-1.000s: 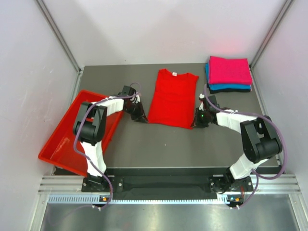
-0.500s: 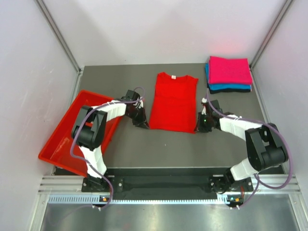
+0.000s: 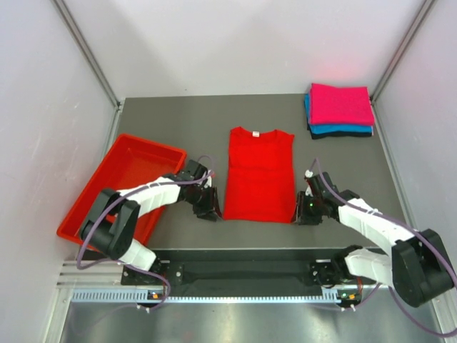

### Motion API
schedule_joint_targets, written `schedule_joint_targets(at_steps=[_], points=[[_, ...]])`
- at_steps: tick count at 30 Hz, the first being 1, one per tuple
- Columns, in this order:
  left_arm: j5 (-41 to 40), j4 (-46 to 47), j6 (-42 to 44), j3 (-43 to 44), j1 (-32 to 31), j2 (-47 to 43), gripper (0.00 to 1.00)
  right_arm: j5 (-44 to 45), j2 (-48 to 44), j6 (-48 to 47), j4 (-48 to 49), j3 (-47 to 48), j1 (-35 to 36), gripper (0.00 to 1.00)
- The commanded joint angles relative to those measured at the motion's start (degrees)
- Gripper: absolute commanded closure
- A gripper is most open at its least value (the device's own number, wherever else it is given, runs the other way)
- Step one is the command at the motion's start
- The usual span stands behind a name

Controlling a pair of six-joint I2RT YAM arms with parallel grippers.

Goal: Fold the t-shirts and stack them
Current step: Fold the tshirt

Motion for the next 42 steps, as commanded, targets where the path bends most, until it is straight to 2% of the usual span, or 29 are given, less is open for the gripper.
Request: schedule_joint_targets(at_steps=[1, 6, 11, 15, 24, 27, 28, 29, 30, 42], points=[[-0.12, 1.44, -1.35, -0.40, 0.12, -4.68, 0.61, 3.22, -3.77, 3.52, -4.44, 0.88, 1.47, 0.63], [1.37, 3.28, -0.65, 0.22, 0.65, -3.46, 0.56, 2.62, -3.86, 5.55, -2.34, -0.25, 1.47, 0.63], [4.63, 6.18, -0.21, -0.48, 1.18, -1.08, 0.55, 0.95, -2.28, 6.08, 0.74, -2.19, 1.47, 0.64], [5.33, 8.11, -0.65, -1.54, 1.18, 0.23, 0.55, 0.77, -2.19, 6.61, 1.01, -3.68, 1.56, 0.71], [3.40, 10.49, -2.23, -4.70, 1.26, 2.70, 0.60, 2.44, -3.25, 6.43, 1.00, -4.47, 1.65, 0.81], [3.57, 11.02, -1.53, -4.27, 1.18, 4.45, 0.71, 2.52, -2.46, 5.91, 2.06, -4.56, 1.56, 0.90], [3.66, 11.19, -1.36, -4.09, 1.18, 4.80, 0.77, 2.53, -2.28, 5.56, 2.24, -4.39, 1.56, 0.99], [3.75, 11.20, -1.35, -3.91, 1.18, 5.24, 0.84, 2.61, -2.02, 5.38, 2.24, -4.39, 1.56, 1.00], [3.84, 11.20, -1.35, -3.83, 1.18, 5.42, 1.00, 2.53, -2.19, 5.20, 2.24, -4.30, 1.65, 1.00], [1.38, 6.80, -2.85, -4.44, 0.30, -2.05, 1.00, 5.16, -10.10, 5.55, -1.98, -4.65, 3.58, 1.00]])
